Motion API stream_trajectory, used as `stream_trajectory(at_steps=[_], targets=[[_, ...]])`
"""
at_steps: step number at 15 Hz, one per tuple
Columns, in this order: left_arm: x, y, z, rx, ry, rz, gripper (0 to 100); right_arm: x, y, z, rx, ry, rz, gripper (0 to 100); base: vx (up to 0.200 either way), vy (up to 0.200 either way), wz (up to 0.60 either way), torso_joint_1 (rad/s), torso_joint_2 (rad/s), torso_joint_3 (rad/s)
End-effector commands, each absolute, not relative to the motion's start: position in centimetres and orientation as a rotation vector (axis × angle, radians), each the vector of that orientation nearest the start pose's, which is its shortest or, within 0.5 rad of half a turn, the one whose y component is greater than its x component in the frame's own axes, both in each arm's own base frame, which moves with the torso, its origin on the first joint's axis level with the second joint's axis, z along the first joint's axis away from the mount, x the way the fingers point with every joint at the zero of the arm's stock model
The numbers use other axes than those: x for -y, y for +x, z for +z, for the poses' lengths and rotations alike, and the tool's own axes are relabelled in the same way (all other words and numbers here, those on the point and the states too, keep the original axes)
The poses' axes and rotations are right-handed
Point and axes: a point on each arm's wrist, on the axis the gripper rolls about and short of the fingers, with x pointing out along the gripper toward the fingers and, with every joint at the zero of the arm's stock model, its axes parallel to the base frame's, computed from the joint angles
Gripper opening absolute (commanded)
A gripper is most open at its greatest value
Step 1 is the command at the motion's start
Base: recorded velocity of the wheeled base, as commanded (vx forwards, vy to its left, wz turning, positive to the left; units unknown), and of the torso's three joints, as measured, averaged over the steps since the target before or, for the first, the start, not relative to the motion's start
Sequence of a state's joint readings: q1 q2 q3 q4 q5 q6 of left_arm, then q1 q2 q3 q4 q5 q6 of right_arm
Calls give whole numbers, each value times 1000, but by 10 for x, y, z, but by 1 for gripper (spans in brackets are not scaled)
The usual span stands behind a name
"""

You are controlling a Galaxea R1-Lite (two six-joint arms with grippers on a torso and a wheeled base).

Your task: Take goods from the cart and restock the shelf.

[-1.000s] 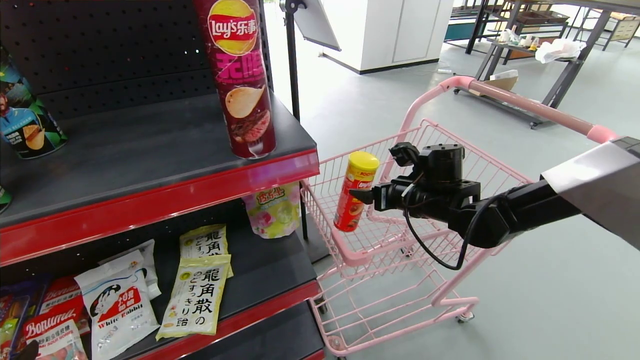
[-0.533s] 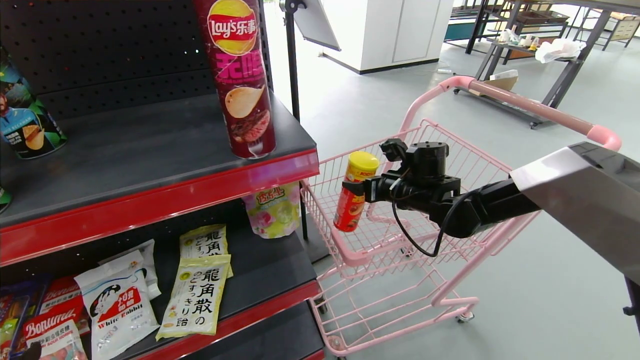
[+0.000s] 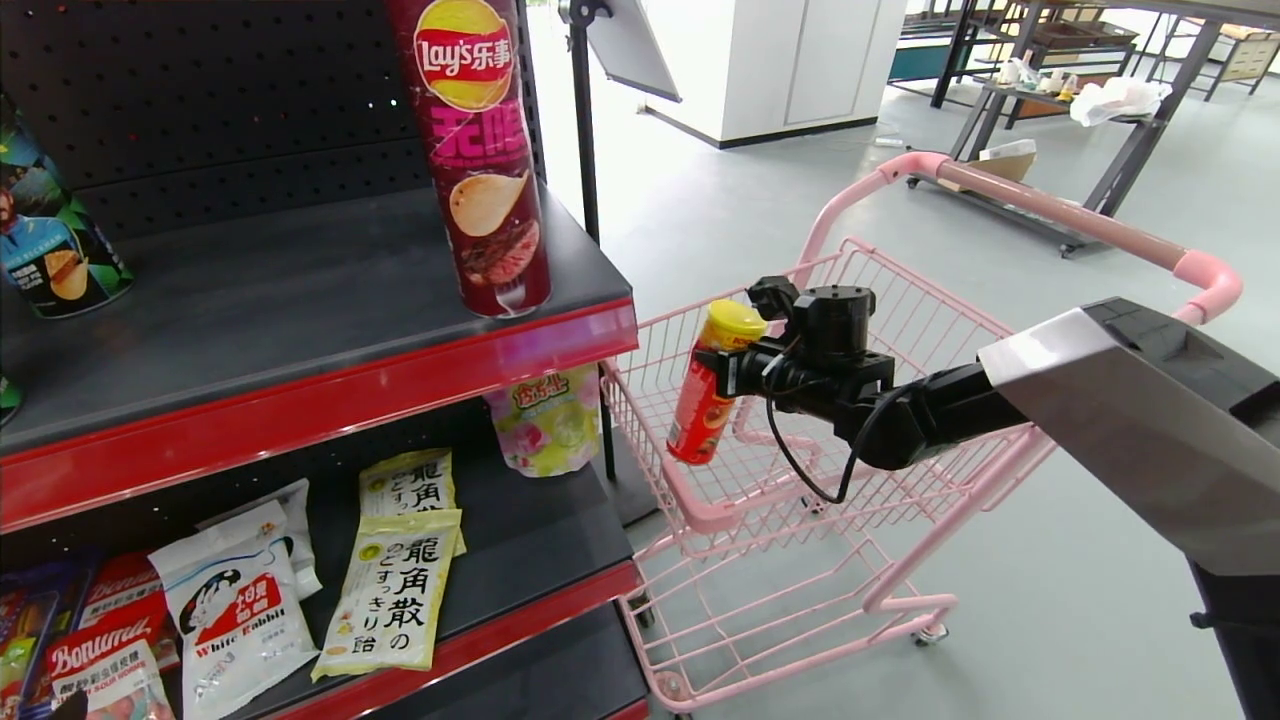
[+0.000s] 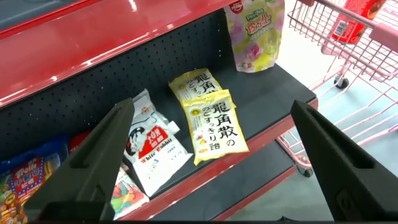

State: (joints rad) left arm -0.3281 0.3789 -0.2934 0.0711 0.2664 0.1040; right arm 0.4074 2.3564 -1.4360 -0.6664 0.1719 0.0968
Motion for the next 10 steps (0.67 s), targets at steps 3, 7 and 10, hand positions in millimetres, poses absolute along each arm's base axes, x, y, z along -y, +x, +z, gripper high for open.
stream_trajectory(at_steps=[3, 7, 10], targets=[[-5, 4, 155, -149, 151, -71, 100, -179, 397, 142, -247, 59, 572, 0, 0, 0, 0, 0, 0, 0], [-4, 7, 158, -158, 154, -85, 100, -146, 335, 218, -103, 46, 520, 0, 0, 0, 0, 0, 0, 0], [-2, 11, 160, -174, 180, -119, 100, -113, 274, 257, -63, -6, 395, 0, 0, 0, 0, 0, 0, 0]])
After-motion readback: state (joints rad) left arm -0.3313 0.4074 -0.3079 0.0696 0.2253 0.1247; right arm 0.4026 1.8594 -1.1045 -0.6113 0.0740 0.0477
